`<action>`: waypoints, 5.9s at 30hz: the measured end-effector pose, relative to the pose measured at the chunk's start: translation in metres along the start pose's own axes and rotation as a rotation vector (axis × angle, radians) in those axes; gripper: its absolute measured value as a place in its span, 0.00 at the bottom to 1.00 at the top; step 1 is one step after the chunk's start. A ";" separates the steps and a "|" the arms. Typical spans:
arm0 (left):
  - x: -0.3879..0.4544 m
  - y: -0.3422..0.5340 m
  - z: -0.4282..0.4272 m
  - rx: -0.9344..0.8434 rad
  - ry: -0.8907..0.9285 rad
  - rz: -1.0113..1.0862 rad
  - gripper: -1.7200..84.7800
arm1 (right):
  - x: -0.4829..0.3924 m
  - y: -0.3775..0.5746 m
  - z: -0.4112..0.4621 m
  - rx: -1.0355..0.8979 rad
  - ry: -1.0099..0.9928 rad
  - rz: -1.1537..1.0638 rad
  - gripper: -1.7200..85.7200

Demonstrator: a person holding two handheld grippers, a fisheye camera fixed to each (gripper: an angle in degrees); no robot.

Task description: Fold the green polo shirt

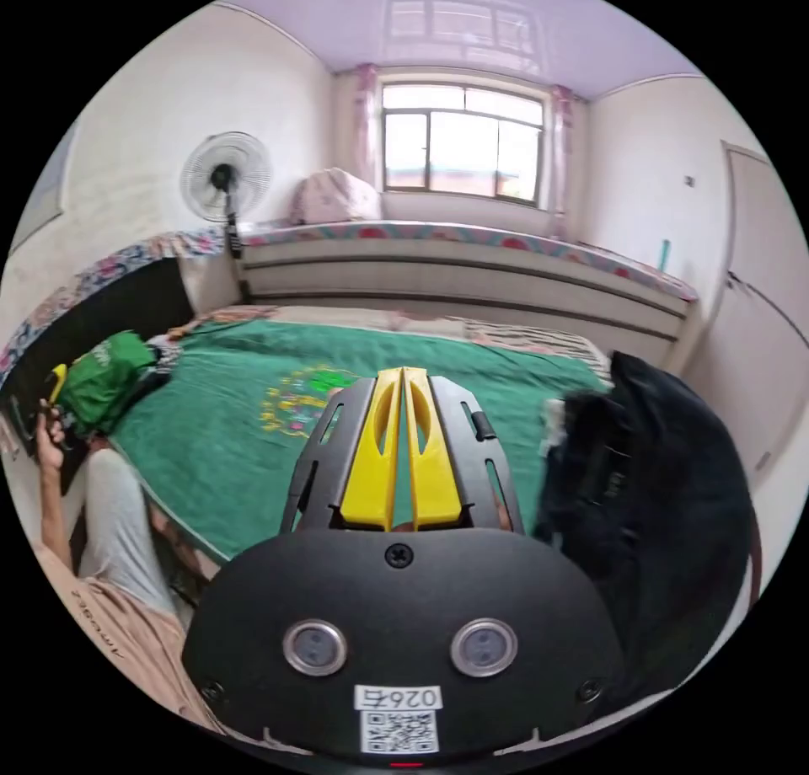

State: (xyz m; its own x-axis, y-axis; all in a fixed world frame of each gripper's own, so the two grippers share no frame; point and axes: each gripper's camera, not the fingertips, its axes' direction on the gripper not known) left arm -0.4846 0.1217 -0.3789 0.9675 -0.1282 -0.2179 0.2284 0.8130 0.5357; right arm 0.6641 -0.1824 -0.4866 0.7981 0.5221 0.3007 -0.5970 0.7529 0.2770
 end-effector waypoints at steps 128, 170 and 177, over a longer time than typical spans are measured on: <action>-0.106 0.052 0.413 -0.412 0.296 -0.293 0.03 | -0.002 -0.018 0.223 -0.490 -0.692 -0.361 0.10; 0.081 -0.061 -0.085 0.439 0.451 0.302 0.02 | -0.227 0.066 -0.434 0.612 0.669 -0.424 0.00; 0.097 -0.093 0.005 0.319 0.400 0.281 0.03 | -0.226 0.026 -0.387 0.547 0.730 -0.458 0.00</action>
State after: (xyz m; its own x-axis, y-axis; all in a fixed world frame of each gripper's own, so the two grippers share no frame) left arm -0.4115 0.0311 -0.4455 0.8936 0.3428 -0.2897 0.0501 0.5653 0.8234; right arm 0.5001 -0.1262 -0.9004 0.7052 0.4843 -0.5179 -0.0314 0.7510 0.6596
